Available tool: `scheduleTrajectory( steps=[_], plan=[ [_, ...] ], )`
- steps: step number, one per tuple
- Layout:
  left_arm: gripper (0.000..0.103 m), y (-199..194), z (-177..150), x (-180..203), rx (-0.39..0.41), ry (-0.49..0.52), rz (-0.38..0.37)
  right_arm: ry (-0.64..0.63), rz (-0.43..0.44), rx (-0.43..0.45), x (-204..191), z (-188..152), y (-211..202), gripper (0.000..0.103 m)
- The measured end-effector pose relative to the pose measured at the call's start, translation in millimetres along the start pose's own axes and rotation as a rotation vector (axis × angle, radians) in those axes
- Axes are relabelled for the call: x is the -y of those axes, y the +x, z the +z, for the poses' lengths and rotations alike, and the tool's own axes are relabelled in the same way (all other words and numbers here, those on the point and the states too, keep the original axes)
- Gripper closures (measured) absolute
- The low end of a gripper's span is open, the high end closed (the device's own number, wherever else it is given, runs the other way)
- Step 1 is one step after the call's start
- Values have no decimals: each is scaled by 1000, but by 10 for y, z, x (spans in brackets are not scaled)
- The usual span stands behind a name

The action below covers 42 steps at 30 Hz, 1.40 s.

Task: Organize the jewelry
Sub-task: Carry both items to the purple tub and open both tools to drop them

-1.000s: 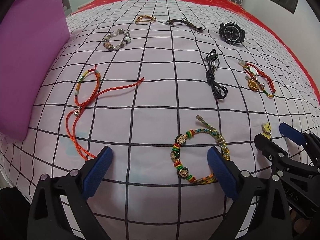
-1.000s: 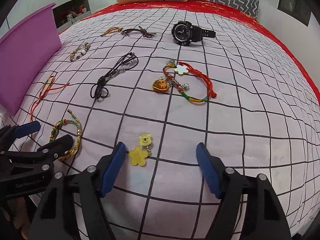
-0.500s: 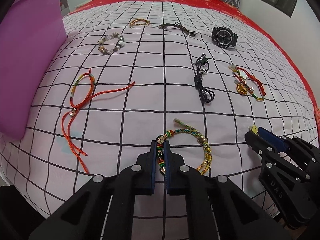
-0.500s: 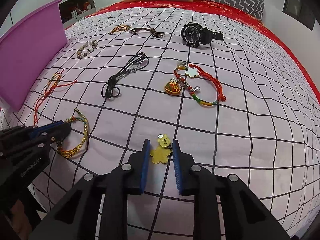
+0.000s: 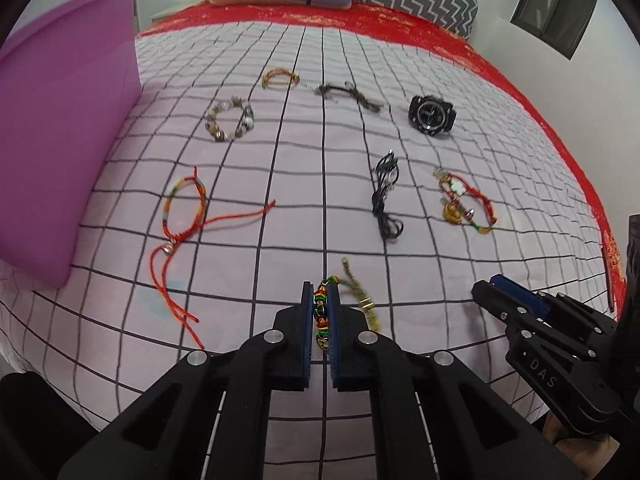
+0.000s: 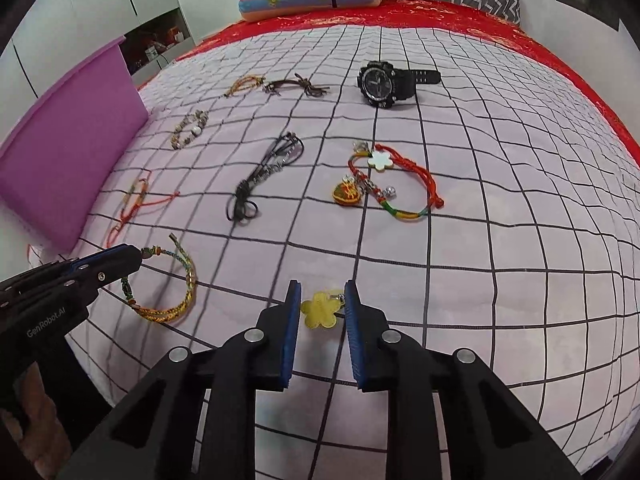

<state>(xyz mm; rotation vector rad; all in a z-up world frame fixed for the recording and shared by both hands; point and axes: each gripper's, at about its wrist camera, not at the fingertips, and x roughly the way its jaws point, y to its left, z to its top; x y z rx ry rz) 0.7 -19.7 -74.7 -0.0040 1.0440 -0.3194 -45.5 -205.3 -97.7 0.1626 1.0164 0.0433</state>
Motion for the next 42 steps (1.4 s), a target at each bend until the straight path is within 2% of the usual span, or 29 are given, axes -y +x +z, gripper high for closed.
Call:
scheduleTrajectory(
  steps=[11,20,28,35,42],
  plan=[
    [96,-547,256,-129,92,-10,-27,-43,47,98,-299,298,-472,82],
    [96,-1137,598,-437,184,-56,-51,-106,105,196,-760,761,-853,82],
    [96,-1731,903,-890,312,-77,11,-197,199,294,-1418,1257,-1087,82],
    [96,-2000,1056,-1442,367,-131,96,-285,290,348,-2123,1622,-1158,82],
    [96,-2054,1043,-2058,373,-213,186,-344,378,307,-2836,1817,-964,82]
  ],
)
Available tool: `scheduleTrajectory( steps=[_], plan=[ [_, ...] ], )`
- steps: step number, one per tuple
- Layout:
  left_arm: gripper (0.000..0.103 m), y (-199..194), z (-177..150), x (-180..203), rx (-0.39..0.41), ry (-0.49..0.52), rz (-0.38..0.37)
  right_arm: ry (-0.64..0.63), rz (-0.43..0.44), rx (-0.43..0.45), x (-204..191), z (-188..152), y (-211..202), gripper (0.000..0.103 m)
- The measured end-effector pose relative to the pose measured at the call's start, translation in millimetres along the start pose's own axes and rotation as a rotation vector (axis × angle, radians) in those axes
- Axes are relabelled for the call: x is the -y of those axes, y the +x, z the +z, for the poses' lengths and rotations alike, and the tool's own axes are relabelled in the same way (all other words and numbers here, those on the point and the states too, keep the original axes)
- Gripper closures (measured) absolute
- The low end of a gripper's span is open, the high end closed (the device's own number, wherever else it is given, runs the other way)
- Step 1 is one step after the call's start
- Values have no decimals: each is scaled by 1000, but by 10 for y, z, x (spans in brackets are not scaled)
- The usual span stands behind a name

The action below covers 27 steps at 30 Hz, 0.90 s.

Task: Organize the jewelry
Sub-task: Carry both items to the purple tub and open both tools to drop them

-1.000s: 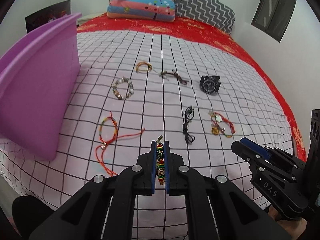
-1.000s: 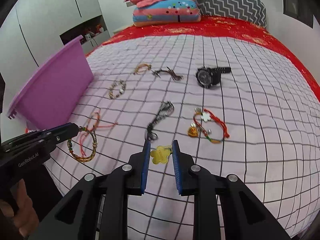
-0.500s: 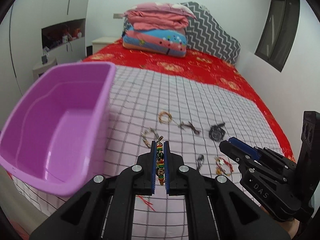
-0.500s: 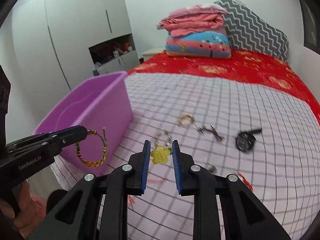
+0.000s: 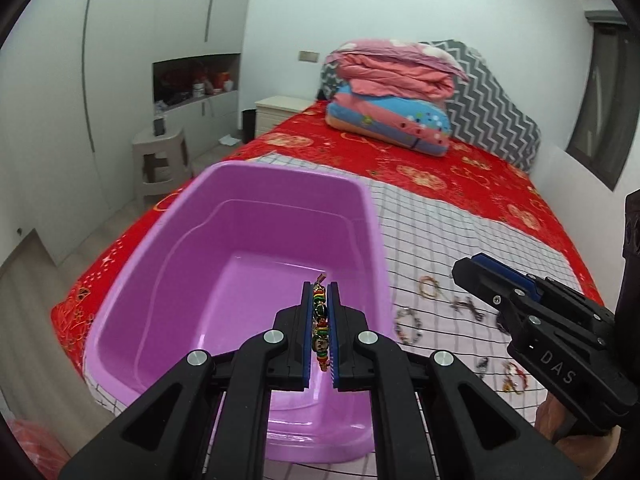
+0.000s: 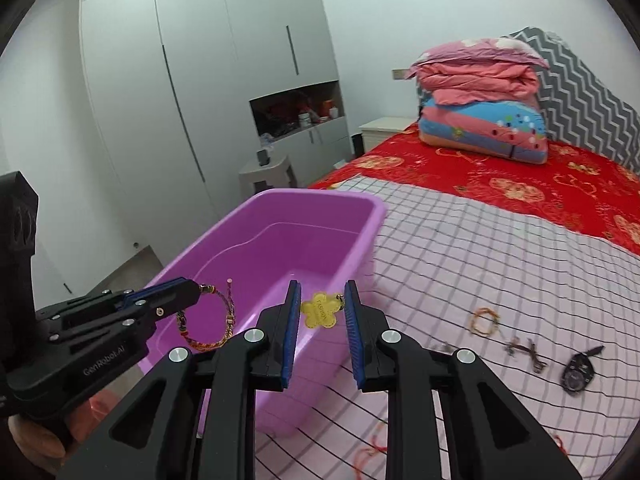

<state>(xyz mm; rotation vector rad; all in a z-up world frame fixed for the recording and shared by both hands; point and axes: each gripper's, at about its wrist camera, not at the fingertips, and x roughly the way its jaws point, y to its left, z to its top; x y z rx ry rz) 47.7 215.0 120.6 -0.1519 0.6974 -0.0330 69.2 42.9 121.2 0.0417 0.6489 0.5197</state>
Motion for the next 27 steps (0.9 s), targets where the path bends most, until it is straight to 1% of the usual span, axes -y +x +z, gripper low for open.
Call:
scheduleTrajectory(
  steps=[4,8,11,15,21,25,26,27],
  plan=[
    [96,153,-24,-297,-31,-46,46,-34,32,-47,-263,50,356,82],
    [96,327,-82,-492,-62,-70,77,-53,51,-97,-396,71,666,81],
    [96,464,-132,-590,-87,-89,96,-58,58,-144,-455,55,877,81],
    [96,609,-192,-717,-121,-117,120,-65,48,-193,-462,16,1112,81],
    [96,751,-216,-796,-159,-143,147,-66,36,-225,-445,-16,1205,81],
    [95,784,-220,-812,-171,-145,160,-75,20,-228,-465,-20,1209,81],
    [94,784,-220,-817,-172,-147,169,-79,15,-227,-471,-23,1202,79],
    [87,779,-225,-823,-173,-148,181,-82,8,-227,-471,-30,1188,72]
  ],
)
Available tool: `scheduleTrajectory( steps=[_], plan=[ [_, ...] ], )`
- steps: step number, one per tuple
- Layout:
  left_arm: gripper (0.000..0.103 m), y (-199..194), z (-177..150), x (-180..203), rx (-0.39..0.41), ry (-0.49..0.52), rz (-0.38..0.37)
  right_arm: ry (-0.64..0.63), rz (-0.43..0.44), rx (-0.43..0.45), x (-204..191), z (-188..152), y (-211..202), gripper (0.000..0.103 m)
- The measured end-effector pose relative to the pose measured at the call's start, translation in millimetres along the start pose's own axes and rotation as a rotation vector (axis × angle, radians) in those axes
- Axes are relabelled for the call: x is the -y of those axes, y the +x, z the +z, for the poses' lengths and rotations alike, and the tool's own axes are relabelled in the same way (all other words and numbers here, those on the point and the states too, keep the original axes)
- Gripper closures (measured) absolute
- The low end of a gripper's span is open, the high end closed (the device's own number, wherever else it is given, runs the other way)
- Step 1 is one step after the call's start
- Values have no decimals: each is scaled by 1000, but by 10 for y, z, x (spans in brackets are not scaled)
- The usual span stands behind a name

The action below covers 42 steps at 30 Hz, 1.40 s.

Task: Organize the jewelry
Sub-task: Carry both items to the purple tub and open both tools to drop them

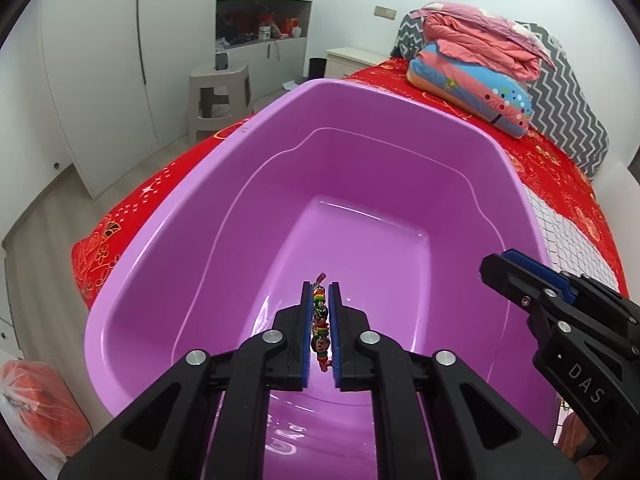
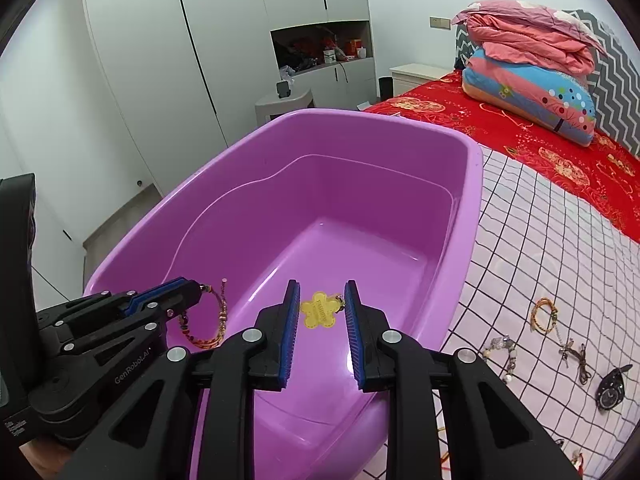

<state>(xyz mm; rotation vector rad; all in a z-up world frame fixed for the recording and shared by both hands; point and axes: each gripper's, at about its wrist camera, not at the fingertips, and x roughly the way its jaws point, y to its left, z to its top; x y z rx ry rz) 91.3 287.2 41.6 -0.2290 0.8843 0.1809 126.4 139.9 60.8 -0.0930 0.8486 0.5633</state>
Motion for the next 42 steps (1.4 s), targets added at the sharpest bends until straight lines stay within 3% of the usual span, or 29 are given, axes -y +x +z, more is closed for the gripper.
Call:
scheduleTrajectory(
  steps=[2,3,4,6,24,42],
  plan=[
    [60,-36,-5,-12,13,-7,26,1,-7,13,6,3,-31,66],
    [34,-69,-10,-12,27,-14,39,4,-11,20,12,4,-51,63],
    [17,-120,-21,-38,52,-26,55,7,-13,24,37,9,-64,63],
    [15,-183,-30,-67,77,-35,78,10,-17,28,59,7,-88,63],
    [11,-304,-63,-117,44,-53,108,20,-10,43,73,-26,-242,59],
    [9,-610,-261,189,63,-4,98,66,-32,96,265,-317,-702,55]
  ],
)
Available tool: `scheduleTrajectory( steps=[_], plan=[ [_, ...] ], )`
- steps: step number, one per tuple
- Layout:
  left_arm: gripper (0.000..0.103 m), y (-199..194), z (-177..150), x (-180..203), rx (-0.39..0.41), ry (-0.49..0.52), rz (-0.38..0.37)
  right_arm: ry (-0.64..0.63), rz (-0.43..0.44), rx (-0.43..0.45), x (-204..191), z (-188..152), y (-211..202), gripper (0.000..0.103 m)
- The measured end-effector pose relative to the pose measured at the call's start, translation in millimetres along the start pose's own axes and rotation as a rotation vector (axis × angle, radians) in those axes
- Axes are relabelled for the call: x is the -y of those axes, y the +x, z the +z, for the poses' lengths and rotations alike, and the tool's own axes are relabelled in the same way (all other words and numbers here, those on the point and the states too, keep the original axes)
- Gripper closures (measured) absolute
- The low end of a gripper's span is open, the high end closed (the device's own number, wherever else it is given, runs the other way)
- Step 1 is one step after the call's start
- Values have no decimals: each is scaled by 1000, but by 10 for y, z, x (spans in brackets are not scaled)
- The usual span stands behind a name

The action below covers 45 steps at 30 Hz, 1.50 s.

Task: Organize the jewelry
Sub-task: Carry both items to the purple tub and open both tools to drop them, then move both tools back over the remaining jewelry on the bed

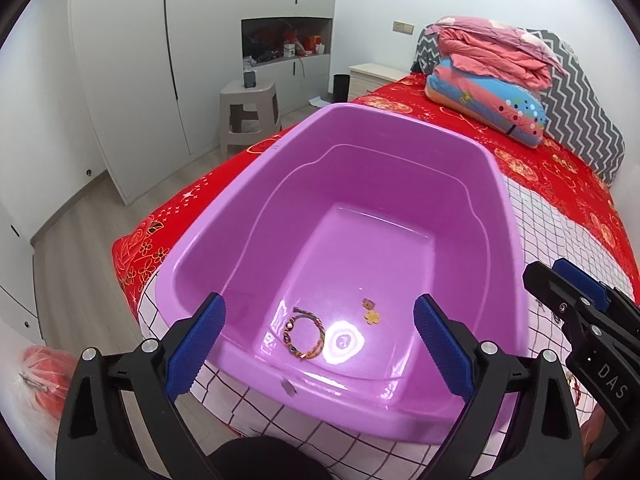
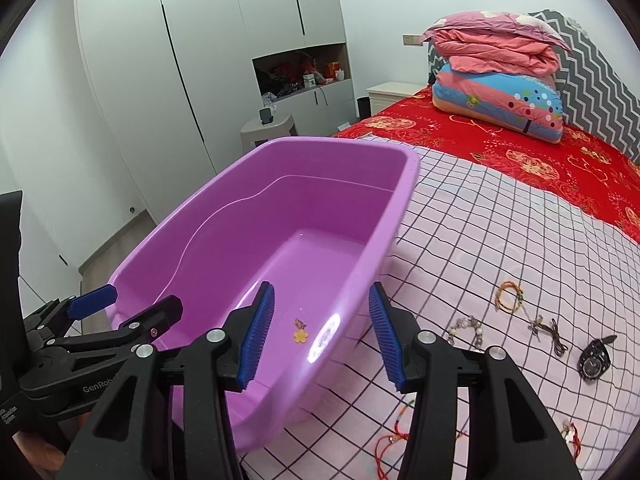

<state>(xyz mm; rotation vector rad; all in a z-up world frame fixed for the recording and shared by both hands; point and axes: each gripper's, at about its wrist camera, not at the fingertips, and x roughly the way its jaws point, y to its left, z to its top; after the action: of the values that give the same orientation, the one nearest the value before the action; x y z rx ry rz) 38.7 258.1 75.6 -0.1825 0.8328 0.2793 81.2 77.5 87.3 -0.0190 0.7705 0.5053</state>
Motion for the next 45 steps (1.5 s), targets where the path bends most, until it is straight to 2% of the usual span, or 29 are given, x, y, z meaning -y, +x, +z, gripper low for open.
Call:
scheduleTrajectory(
  steps=[10,24,37,45],
  plan=[
    [7,-243,-225,309,18,31,-31,74,-26,11,297,-311,-263,52],
    [7,-574,-631,902,41,129,-126,180,-144,7,951,-998,-777,47],
    [7,-609,-986,1441,15,239,-206,268,-236,-14,1485,-1558,-1130,47],
    [7,-451,-1156,1722,-13,266,-256,335,-329,-13,1877,-1907,-1284,47]
  ],
)
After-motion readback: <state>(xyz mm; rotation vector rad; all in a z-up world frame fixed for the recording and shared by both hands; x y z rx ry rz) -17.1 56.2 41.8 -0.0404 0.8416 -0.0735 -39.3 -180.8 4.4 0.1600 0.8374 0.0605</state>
